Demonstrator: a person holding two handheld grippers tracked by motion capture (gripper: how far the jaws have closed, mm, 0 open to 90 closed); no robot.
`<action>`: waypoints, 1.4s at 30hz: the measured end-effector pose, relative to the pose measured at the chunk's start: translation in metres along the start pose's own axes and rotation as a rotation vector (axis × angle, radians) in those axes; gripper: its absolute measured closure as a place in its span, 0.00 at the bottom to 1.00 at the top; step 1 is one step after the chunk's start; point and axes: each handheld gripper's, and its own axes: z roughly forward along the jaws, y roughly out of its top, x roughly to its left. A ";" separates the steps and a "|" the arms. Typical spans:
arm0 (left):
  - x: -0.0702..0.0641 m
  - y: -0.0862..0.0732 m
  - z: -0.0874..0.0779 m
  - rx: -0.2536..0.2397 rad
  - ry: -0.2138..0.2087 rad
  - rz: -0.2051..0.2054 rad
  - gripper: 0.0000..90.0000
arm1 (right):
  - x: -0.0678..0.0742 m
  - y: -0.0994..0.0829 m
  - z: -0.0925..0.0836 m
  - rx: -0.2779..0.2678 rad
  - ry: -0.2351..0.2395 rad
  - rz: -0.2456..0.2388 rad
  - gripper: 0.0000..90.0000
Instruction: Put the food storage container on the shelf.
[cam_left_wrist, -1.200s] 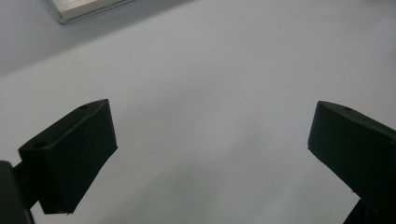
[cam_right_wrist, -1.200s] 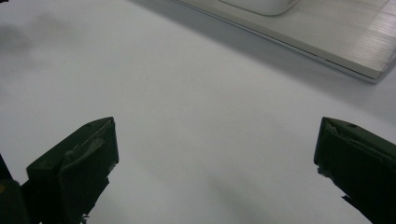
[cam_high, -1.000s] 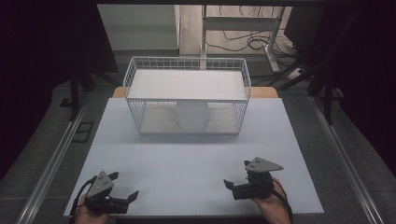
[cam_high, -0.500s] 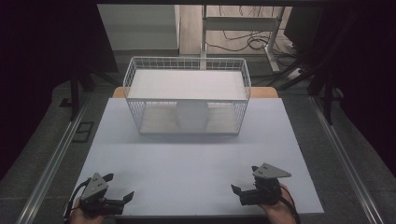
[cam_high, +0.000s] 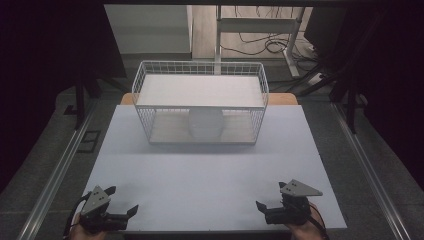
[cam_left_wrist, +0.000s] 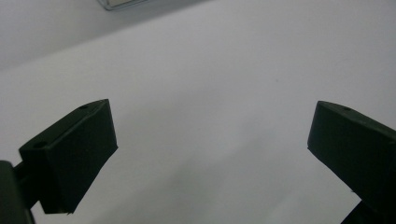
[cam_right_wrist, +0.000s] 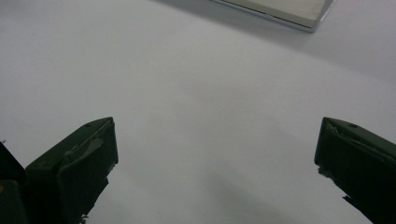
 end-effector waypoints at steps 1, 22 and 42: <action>0.001 -0.001 -0.001 0.000 0.003 -0.002 0.01 | -0.001 -0.001 -0.002 -0.001 -0.005 0.004 0.00; 0.019 -0.012 -0.020 -0.008 0.087 -0.033 0.01 | -0.027 -0.020 -0.031 -0.010 -0.113 0.064 0.00; 0.036 -0.025 -0.032 -0.018 0.165 -0.055 0.01 | -0.052 -0.044 -0.050 -0.003 -0.241 0.117 0.00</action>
